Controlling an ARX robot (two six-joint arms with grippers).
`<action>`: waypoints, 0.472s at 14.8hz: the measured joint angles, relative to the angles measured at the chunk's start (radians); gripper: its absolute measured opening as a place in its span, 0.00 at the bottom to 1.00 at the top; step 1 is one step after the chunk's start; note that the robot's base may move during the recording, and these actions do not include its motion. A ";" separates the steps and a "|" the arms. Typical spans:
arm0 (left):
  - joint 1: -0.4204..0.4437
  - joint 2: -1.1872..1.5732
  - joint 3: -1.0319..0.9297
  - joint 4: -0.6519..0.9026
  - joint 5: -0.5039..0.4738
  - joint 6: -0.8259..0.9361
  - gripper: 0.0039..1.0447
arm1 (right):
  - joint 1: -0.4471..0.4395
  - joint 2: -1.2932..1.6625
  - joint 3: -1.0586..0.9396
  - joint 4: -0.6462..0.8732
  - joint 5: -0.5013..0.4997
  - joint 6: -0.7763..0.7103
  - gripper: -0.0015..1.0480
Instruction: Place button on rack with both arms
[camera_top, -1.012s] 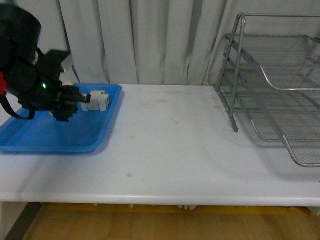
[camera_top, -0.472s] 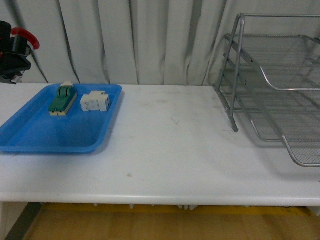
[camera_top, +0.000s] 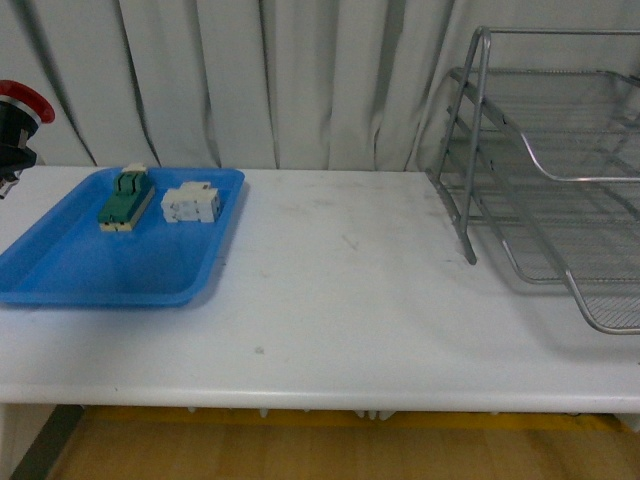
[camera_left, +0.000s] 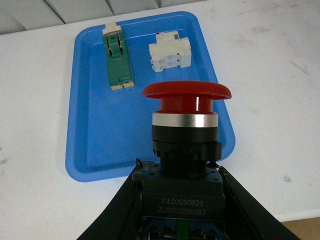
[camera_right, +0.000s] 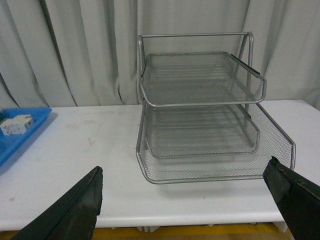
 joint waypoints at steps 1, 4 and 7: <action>0.000 0.000 -0.008 0.008 -0.002 0.000 0.34 | 0.000 0.000 0.000 0.000 0.000 0.000 0.94; 0.021 0.001 -0.039 0.018 0.000 0.002 0.34 | 0.000 0.000 0.000 0.000 0.000 0.000 0.94; 0.024 0.002 -0.051 0.042 -0.002 0.005 0.34 | 0.000 0.000 0.000 0.000 0.000 0.000 0.94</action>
